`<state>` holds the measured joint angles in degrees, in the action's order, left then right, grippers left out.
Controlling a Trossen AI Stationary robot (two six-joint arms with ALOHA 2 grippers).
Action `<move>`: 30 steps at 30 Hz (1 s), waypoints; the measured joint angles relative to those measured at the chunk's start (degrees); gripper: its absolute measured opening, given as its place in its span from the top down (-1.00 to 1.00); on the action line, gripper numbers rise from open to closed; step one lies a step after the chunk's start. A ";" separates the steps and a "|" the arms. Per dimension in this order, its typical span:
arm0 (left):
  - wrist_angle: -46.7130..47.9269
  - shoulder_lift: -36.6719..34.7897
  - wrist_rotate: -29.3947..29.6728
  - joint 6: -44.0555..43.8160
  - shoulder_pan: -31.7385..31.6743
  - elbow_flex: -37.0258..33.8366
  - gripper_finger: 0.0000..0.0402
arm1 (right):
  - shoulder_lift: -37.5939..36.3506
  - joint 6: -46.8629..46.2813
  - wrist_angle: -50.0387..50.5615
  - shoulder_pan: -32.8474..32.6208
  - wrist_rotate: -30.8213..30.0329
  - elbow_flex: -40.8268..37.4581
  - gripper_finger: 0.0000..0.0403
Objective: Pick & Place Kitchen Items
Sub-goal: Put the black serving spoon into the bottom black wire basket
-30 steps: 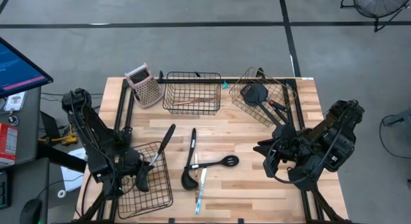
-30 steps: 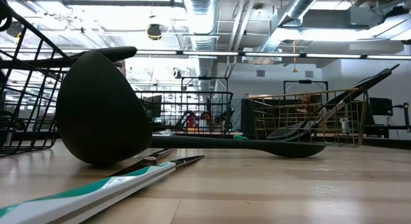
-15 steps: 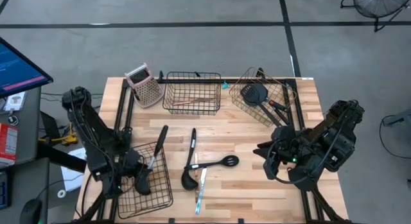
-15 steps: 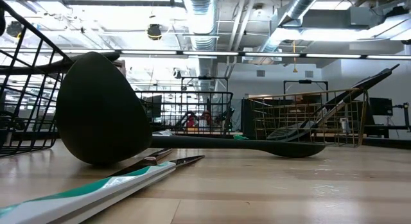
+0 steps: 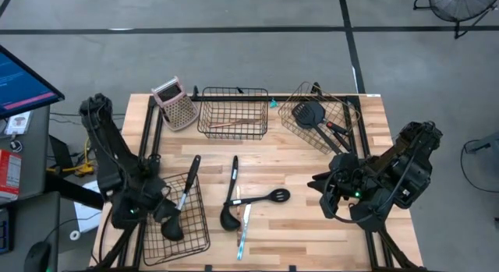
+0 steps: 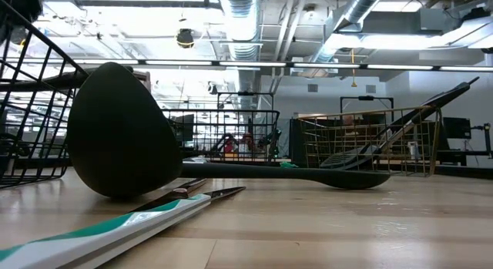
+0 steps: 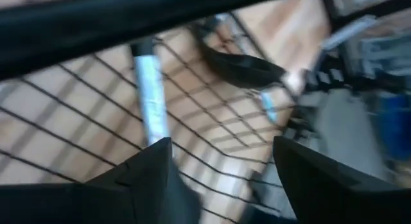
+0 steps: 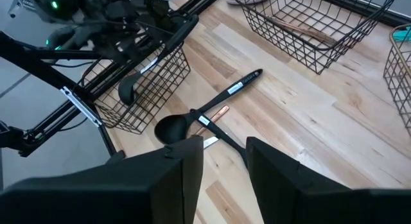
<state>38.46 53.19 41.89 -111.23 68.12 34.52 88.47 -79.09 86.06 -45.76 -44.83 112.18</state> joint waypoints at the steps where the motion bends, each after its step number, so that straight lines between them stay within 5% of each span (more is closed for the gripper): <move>1: -1.08 -1.36 -0.01 1.06 0.00 0.00 -0.27 | 0.00 0.03 0.00 0.00 0.01 0.00 0.41; 13: -15.68 -13.45 0.20 14.37 0.00 0.00 -0.18 | 0.00 0.15 0.05 0.15 0.01 0.00 0.41; 30: -41.21 -14.21 6.68 39.65 -0.01 0.00 -0.18 | 0.02 0.00 0.00 0.15 -0.01 0.00 0.41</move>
<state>-2.75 38.98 48.57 -71.58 68.11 34.52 88.49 -79.09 86.06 -45.60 -44.84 112.18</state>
